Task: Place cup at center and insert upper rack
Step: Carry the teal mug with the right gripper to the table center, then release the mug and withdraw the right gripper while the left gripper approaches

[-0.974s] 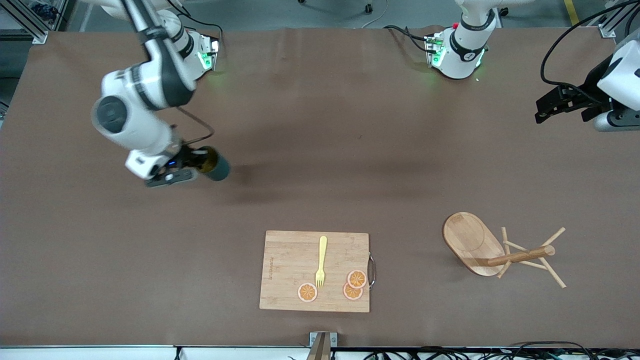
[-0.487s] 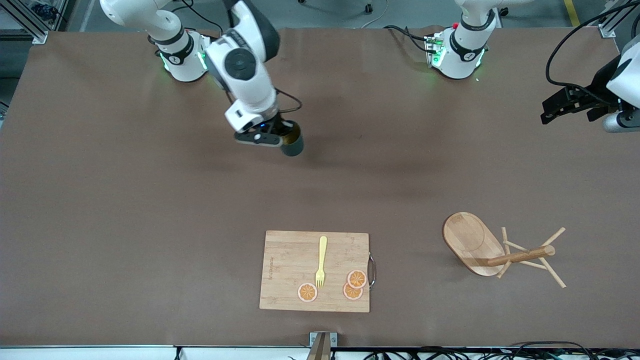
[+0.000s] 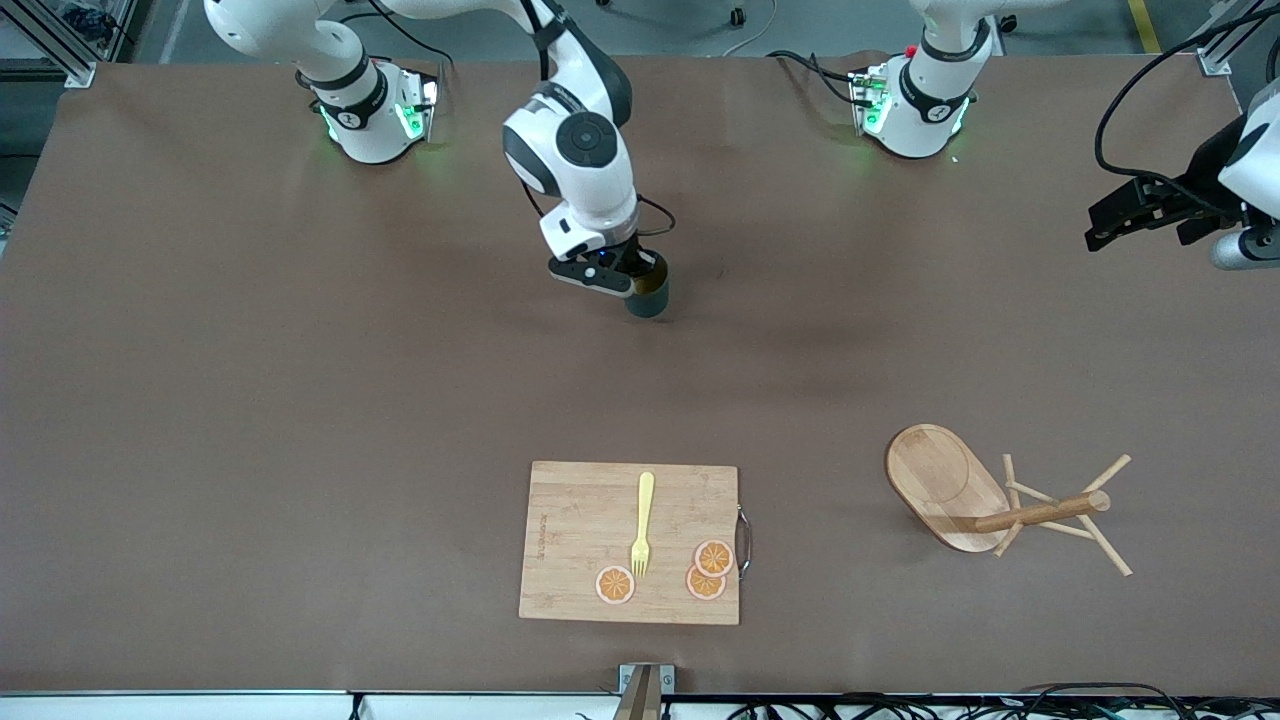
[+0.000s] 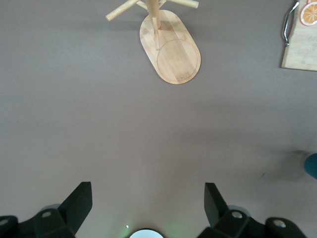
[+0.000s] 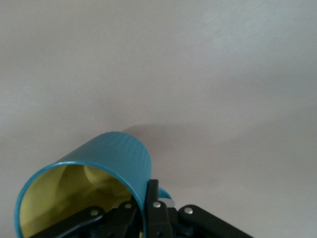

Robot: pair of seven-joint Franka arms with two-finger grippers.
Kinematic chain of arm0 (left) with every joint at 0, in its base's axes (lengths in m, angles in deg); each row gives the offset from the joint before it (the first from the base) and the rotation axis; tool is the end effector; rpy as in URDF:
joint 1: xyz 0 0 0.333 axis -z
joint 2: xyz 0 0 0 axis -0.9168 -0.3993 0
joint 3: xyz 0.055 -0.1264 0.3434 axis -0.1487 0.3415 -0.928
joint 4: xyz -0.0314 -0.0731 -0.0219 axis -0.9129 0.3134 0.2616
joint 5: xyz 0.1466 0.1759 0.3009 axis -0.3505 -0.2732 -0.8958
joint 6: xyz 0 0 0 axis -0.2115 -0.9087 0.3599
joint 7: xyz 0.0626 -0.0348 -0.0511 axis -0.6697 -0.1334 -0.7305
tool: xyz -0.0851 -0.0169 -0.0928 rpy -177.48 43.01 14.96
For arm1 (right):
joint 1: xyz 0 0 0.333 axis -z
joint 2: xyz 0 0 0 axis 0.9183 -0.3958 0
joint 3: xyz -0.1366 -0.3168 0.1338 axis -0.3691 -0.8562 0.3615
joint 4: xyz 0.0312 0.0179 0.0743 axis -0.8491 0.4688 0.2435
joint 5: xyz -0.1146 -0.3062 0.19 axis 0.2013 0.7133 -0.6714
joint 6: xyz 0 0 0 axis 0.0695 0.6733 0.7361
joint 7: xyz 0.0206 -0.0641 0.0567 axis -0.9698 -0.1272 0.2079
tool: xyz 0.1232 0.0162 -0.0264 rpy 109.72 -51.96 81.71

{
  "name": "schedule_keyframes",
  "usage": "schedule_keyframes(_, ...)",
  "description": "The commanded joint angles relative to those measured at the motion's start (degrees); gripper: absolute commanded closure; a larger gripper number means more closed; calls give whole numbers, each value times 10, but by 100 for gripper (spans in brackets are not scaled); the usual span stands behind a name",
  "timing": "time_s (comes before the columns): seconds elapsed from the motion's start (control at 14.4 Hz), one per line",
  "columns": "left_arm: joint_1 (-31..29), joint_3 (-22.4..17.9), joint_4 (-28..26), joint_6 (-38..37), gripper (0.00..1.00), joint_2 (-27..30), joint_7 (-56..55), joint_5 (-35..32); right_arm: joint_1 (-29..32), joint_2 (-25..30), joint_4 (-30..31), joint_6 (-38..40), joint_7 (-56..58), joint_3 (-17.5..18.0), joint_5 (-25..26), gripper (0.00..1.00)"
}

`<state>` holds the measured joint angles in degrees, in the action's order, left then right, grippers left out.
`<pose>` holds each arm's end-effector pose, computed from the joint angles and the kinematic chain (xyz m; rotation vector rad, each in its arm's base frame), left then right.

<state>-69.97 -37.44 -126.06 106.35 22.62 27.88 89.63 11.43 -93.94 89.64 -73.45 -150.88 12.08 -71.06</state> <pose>0.5220 -0.0335 0.6704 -3.1282 -0.0811 0.0919 0.3866 0.5060 0.2968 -3.0469 0.4901 0.0549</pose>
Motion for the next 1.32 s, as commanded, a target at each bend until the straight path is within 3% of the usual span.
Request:
schedule_keyframes(0.0, -7, 2, 5, 3, 0, -6, 10, 5, -23, -73, -73, 3, -19, -8, -6, 100)
schedule_keyframes(0.14, -6, 2, 5, 9, 0, -7, 4, 4, -30, -105, -99, 2, -61, -9, -5, 100)
schedule_keyframes(0.42, 1, 11, 4, 16, 0, -14, -32, 5, -32, -111, -105, 4, -127, -9, 1, 98)
schedule_keyframes(0.49, 5, 21, -1, 15, 0, -13, -67, 5, -31, -111, -105, 5, -121, -9, 1, 87)
schedule_keyframes(0.56, 5, 37, -5, 15, 0, -12, -100, 6, -28, -110, -105, 6, -111, -9, 2, 30)
schedule_keyframes(0.63, 5, 52, -9, 15, 0, -11, -133, 7, -31, -110, -105, 6, -107, -11, 3, 1)
schedule_keyframes(0.84, 5, 98, -13, 13, 0, -8, -233, 8, -25, -94, -108, 19, -96, -12, 9, 0)
schedule_keyframes(1.25, 5, 224, -45, 14, 0, -7, -500, 7, 27, 36, -106, 175, 5, -14, 9, 0)
